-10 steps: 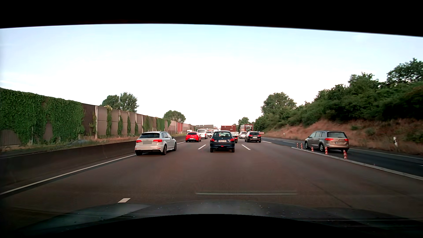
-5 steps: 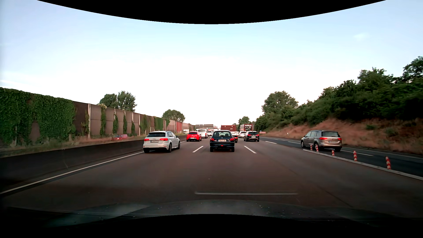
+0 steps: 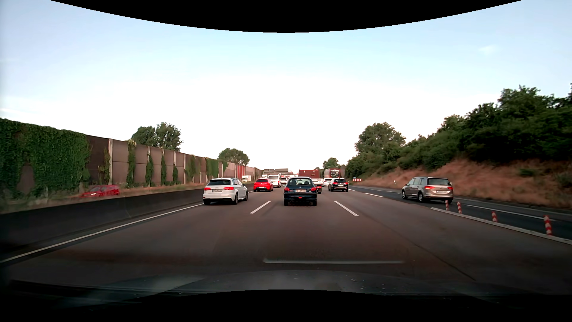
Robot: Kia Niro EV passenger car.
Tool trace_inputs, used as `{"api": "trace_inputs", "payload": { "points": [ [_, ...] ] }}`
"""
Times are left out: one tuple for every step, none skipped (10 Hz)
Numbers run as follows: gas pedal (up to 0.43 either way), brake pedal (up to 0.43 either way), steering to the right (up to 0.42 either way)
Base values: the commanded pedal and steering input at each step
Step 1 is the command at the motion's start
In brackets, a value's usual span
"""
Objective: Follow the waypoints while adhering to traffic rules and regulations
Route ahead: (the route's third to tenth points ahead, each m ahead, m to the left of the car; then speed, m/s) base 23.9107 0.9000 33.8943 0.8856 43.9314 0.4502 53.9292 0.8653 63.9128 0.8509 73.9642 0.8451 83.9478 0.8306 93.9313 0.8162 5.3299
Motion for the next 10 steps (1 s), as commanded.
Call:
{"api": "trace_inputs", "payload": {
  "points": [
    [0.000, 0.000, -0.004],
    [0.000, 0.000, -0.004],
    [0.000, 0.000, -0.004],
    [0.000, 0.000, -0.004],
    [0.000, 0.000, -0.004],
    [0.000, 0.000, -0.004],
    [0.000, 0.000, -0.004],
    [0.000, 0.000, -0.004],
    [0.000, 0.000, -0.004],
    [0.000, 0.000, -0.004]
  ]
}}
